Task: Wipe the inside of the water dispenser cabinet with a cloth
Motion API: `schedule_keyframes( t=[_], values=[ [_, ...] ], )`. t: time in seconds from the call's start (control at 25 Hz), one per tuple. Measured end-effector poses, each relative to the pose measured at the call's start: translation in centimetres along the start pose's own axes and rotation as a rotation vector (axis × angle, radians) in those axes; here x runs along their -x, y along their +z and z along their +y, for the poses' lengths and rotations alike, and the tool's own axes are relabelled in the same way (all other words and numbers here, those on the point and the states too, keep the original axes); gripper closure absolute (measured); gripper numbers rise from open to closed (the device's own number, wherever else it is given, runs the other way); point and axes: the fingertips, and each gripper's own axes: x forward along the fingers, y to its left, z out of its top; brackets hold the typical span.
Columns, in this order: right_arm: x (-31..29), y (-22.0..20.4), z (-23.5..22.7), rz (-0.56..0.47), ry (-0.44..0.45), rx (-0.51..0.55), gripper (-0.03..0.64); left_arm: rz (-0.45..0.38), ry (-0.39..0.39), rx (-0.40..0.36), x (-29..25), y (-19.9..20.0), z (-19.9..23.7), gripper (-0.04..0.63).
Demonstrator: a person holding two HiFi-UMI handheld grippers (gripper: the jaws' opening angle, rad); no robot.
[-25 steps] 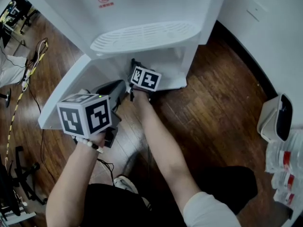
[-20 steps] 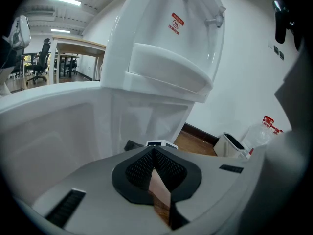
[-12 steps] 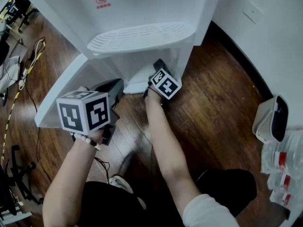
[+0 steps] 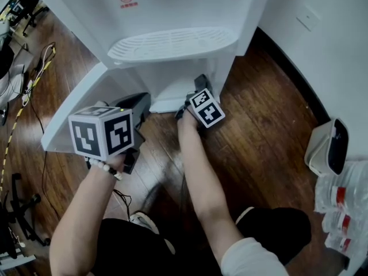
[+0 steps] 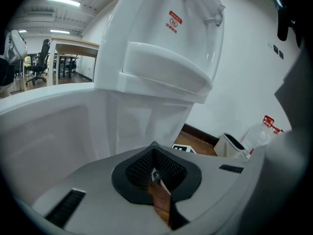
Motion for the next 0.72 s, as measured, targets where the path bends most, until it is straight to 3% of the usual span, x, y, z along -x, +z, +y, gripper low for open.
schedule_keyframes(
  t=[0.24, 0.52, 0.72],
  values=[
    [-0.2, -3.4, 3.0, 0.106, 0.096, 0.058, 0.578, -0.003, 0.007, 0.008, 0.4, -0.1, 0.6, 0.606],
    [2.2, -12.2, 8.4, 0.317, 0.279, 0.179, 0.577, -0.002, 0.003, 0.005, 0.4, 0.0, 0.4, 0.606],
    [3.3, -15.0, 9.8, 0.384, 0.327, 0.223, 0.578, -0.005, 0.026, -0.013, 0.7, 0.1, 0.7, 0.606]
  ],
)
